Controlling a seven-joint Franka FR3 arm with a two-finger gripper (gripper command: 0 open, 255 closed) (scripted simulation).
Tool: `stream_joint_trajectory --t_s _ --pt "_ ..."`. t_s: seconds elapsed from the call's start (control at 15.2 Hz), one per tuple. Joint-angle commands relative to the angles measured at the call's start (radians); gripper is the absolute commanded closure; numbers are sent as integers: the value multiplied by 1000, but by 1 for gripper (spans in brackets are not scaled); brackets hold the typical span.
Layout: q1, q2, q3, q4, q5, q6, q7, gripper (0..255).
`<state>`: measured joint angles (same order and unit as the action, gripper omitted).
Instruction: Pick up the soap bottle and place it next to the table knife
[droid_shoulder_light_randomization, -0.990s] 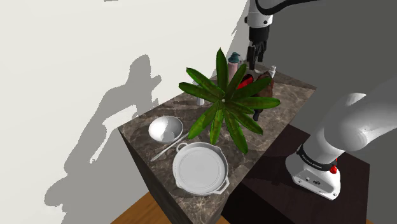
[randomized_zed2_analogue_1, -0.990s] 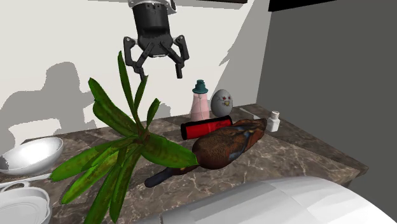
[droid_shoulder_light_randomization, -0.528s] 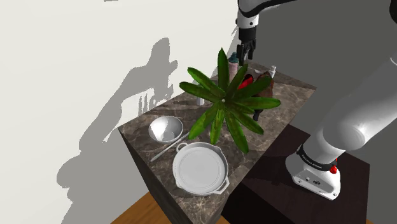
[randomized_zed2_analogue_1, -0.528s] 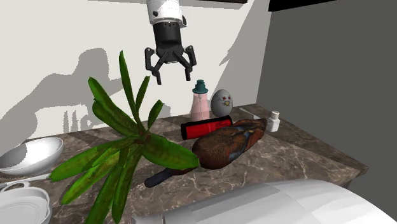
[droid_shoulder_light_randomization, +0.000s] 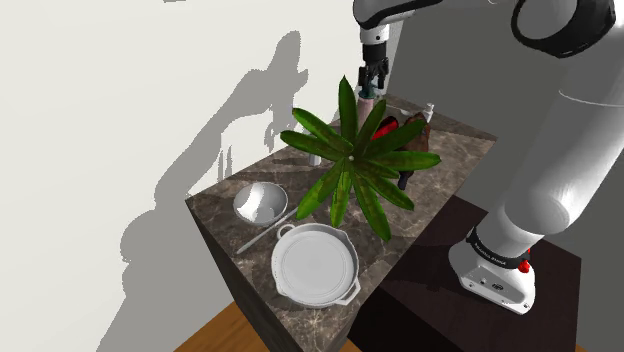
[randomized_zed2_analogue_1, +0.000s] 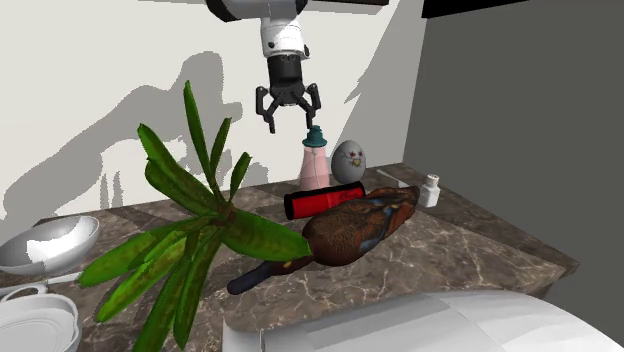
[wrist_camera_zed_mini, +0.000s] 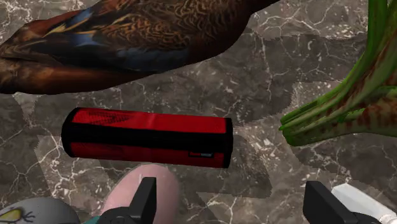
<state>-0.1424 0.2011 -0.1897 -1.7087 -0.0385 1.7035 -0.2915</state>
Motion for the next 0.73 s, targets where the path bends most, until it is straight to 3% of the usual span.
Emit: stream_joint_trajectory --t_s 0.0,0.4,0.66 --pt "-16 84 -7 89 17 -9 -13 0" --pt "-86 366 -18 450 71 -101 -45 0" --pt "-151 606 -13 813 105 -229 -51 0"
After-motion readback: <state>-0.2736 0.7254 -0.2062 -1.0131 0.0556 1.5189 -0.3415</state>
